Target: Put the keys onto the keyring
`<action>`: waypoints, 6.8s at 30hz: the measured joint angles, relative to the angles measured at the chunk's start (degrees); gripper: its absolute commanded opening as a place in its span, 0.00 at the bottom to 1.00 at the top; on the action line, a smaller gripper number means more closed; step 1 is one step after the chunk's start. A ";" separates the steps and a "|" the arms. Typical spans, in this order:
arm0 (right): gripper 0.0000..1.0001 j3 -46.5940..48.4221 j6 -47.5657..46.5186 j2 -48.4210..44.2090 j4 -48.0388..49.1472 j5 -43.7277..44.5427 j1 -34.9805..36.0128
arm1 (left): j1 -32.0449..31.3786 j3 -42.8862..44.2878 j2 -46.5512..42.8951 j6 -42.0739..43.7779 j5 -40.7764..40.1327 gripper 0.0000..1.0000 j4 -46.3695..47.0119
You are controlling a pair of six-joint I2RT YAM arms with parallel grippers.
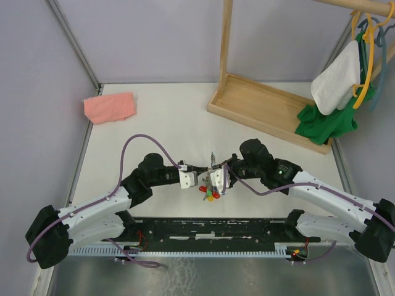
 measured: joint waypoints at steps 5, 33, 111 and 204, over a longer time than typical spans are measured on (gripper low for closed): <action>0.01 0.02 0.90 0.13 0.17 0.31 0.44 | -0.33 0.00 0.00 -0.02 0.00 0.03 0.90; 0.01 -5.11 5.35 -5.81 8.90 -1.84 0.59 | 6.23 1.64 1.40 -14.80 6.95 0.04 2.91; 0.01 -21.73 32.22 -7.28 48.96 -9.94 -4.48 | 11.21 -5.03 8.61 -29.94 19.89 0.31 35.69; 0.01 -15.93 43.78 1.33 46.25 -21.27 -12.37 | 0.44 8.68 -4.42 -6.34 -9.75 0.46 -17.99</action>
